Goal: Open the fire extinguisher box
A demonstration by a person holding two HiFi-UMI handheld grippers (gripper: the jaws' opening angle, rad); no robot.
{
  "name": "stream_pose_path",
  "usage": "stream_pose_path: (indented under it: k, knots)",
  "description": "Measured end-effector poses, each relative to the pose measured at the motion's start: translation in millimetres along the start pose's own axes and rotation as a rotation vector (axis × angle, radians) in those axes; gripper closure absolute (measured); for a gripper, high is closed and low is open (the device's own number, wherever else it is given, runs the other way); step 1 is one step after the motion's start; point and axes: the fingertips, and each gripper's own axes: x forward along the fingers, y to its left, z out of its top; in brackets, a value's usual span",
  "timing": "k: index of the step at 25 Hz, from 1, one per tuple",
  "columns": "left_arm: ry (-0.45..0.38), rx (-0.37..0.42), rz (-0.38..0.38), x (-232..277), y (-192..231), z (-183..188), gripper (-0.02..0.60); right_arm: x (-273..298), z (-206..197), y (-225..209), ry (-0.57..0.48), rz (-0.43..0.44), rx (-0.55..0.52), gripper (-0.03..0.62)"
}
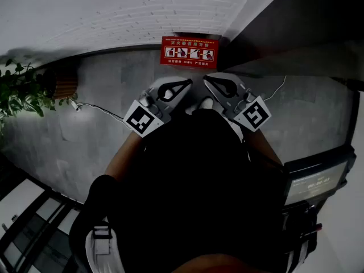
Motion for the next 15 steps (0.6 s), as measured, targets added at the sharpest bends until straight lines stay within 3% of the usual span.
stream_pose_path:
  k: [5, 11, 15]
  knots:
    - [0.014, -0.031, -0.007, -1.8, 51.7, -11.1, 0.578, 30.6, -10.6, -24.1, -0.011, -0.041, 0.022, 0.588]
    - [0.034, -0.053, -0.057, -1.0, 123.3, -33.8, 0.578, 80.6, -27.6, -63.2, -0.001, -0.189, 0.039, 0.588]
    - [0.062, -0.092, -0.126, 4.2, 149.7, -56.8, 0.578, 98.1, -45.3, -84.5, 0.027, -0.281, 0.044, 0.586]
